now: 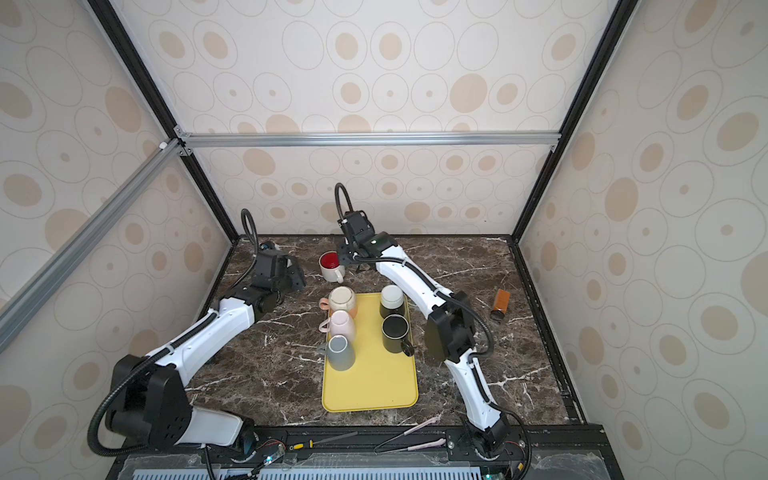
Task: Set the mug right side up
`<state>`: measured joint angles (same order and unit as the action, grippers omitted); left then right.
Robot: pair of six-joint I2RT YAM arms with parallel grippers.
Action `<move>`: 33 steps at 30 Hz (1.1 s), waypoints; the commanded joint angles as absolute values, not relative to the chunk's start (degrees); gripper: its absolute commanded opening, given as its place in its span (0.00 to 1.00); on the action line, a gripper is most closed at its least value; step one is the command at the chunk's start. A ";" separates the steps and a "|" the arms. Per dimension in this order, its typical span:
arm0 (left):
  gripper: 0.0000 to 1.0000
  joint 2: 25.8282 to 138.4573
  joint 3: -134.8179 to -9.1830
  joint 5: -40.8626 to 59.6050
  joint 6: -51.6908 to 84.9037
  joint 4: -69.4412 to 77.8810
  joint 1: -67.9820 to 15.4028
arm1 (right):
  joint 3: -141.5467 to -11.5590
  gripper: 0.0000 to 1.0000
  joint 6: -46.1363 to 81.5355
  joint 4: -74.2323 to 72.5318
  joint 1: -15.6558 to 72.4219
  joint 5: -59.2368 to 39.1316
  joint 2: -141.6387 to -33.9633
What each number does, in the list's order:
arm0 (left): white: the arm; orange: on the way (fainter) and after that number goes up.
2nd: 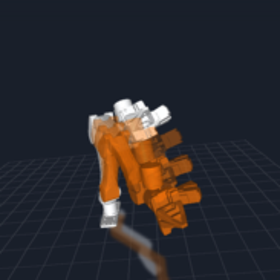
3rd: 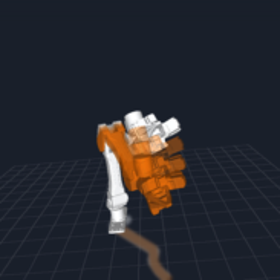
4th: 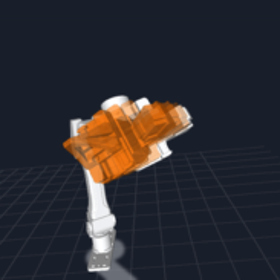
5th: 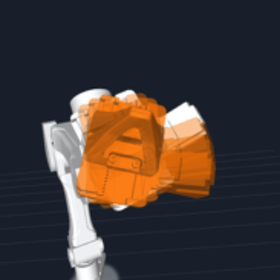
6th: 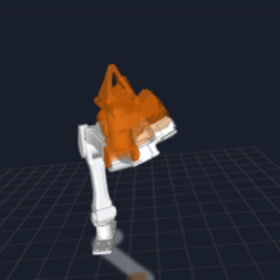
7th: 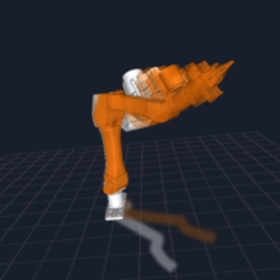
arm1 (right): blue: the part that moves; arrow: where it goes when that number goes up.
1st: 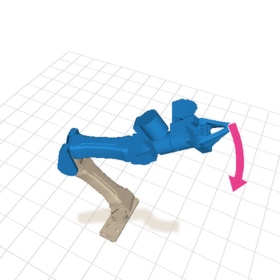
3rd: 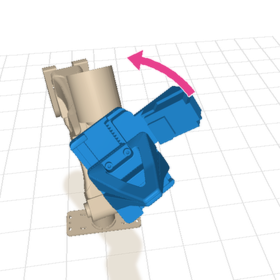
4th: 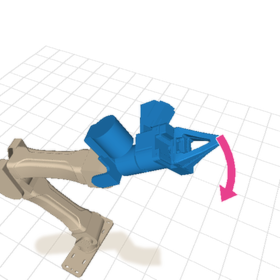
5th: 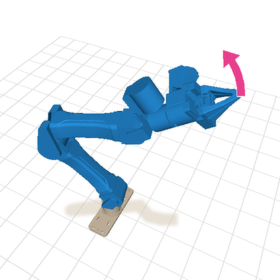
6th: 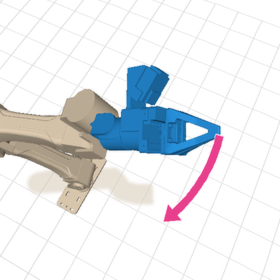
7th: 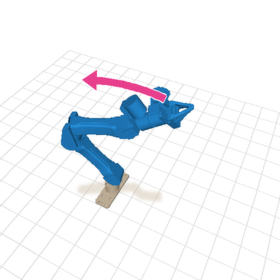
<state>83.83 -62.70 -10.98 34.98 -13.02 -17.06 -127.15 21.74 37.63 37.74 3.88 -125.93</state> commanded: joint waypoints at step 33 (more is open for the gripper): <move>0.42 124.07 -102.54 -13.69 38.45 -32.60 -25.66 | -98.63 0.33 23.64 20.38 22.68 -7.47 -108.90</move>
